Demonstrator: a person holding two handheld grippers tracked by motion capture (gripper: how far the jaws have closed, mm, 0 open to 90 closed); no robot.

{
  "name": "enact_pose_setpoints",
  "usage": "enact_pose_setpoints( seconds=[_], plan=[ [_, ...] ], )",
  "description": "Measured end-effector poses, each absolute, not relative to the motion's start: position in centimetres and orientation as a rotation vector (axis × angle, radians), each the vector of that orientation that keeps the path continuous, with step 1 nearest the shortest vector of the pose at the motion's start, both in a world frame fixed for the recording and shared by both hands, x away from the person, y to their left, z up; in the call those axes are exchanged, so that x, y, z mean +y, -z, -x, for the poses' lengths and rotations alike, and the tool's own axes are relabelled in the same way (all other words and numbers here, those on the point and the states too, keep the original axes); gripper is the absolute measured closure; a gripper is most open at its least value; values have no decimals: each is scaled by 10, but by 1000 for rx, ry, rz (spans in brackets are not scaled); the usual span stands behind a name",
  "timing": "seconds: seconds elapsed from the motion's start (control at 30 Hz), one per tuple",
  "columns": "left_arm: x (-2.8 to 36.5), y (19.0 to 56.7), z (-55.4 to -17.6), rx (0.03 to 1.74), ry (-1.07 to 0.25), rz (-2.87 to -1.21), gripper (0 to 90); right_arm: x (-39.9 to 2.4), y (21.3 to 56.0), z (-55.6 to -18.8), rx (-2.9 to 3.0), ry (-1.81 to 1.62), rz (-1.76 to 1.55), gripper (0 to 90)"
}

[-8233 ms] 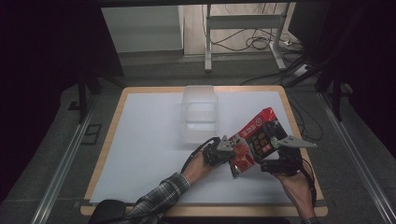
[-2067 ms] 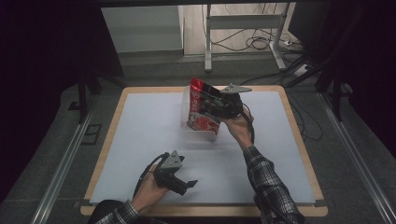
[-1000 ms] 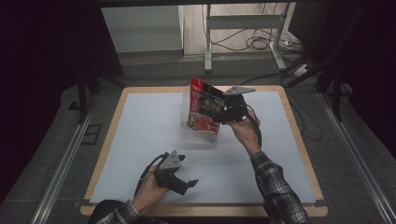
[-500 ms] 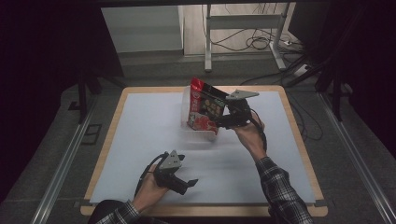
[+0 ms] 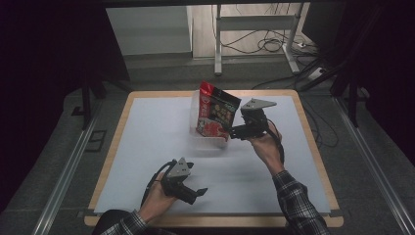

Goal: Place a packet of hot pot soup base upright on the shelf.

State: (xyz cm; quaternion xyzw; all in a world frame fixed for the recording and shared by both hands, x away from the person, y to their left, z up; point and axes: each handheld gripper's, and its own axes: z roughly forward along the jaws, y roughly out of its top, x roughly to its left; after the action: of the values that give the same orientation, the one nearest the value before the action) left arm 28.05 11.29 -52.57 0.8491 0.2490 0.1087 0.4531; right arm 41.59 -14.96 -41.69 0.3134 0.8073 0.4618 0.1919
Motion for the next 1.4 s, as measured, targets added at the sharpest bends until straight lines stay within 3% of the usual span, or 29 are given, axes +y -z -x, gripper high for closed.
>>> enact_pose_setpoints(
  seconds=[1.4],
  plan=[
    [116, 523, -281, 624, -330, -2119, 7, -180, 424, -382, 2248, -1220, -880, 62]
  ],
)
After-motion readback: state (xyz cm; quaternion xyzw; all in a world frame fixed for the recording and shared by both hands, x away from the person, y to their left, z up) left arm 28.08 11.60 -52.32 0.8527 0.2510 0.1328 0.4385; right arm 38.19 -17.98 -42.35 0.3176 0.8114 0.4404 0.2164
